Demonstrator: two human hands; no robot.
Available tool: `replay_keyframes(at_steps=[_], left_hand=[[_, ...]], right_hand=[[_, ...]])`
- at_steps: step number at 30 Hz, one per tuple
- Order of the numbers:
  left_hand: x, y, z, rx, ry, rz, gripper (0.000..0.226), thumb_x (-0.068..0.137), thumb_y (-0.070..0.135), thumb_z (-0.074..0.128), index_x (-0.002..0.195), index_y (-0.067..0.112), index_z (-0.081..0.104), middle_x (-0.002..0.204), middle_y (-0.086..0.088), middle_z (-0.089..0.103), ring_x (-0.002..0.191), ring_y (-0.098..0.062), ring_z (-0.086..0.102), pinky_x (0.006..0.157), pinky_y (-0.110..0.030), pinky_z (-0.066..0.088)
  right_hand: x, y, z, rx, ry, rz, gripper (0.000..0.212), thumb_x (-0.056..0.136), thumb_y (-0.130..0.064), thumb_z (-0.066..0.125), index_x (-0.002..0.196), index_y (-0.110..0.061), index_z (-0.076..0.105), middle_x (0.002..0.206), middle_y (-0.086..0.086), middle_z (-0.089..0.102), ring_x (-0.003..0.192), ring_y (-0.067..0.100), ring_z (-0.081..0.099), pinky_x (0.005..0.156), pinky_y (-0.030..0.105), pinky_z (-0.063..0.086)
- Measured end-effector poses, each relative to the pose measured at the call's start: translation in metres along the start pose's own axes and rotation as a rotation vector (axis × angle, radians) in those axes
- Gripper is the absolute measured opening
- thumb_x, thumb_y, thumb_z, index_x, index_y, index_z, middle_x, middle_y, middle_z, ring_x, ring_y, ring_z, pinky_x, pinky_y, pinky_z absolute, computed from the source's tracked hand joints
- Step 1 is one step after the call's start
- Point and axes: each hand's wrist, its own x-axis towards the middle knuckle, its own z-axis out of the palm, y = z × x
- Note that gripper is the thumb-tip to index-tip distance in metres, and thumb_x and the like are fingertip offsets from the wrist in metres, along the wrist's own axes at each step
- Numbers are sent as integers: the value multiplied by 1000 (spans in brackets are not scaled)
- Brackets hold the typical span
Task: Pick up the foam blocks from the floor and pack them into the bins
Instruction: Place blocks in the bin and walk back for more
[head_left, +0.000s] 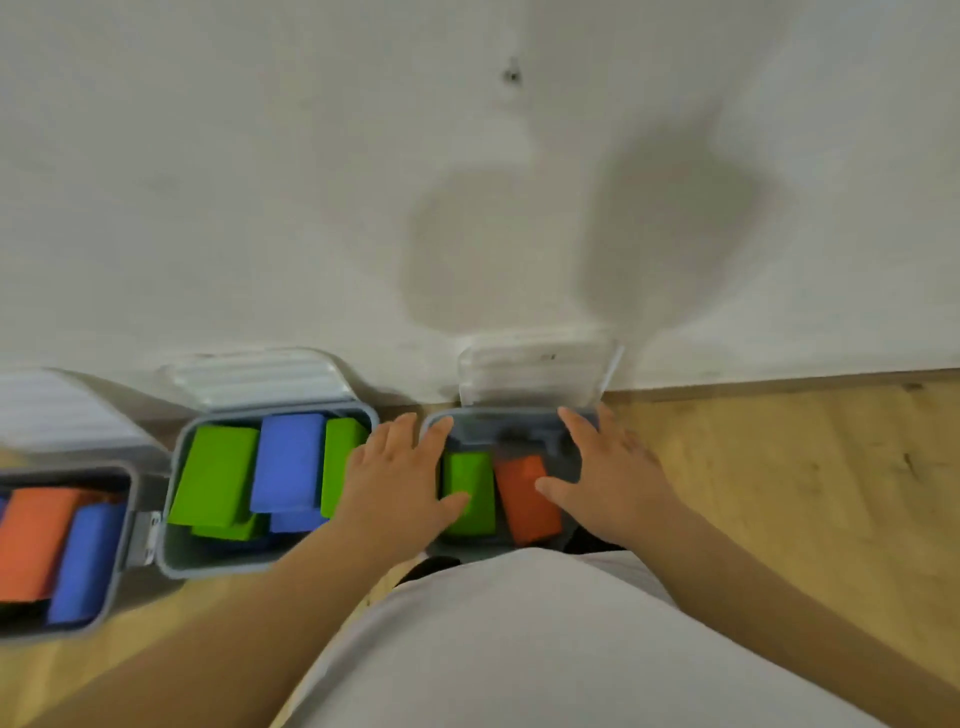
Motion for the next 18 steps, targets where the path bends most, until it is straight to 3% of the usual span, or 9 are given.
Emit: replay_keyframes(at_steps=[4,9,13,18], left_hand=[[-7,2,-23,2,35,-34,89,90,70,50,161,38,7,166,-6,15,152,-30,15,121,-49,22],[-15,31,-27,-13,98,-92,89,90,71,49,161,37,7,166,-7,16,152,-31,16,121,-49,24],[-25,67,-5,-59,101,-210,90,88,72,51,161,37,10,166,-6,17,151,-29,19,120,-47,24],[-59,129,37,-243,112,-442,95,85,73,56,161,37,12,166,-5,18,152,-28,19,122,-46,24]], right_hand=[[-9,12,-15,45,47,7,99,78,-82,51,158,-45,5,171,2,7,155,31,15,123,51,25],[-8,34,-43,-21,30,-43,93,85,-74,55,160,-35,16,168,5,17,151,31,24,120,48,31],[1,61,-65,-125,-44,-150,89,91,-67,55,162,-35,12,170,5,9,154,32,16,121,49,28],[10,97,-85,-328,-158,-339,94,89,-70,56,162,-36,8,169,6,11,153,33,19,119,50,30]])
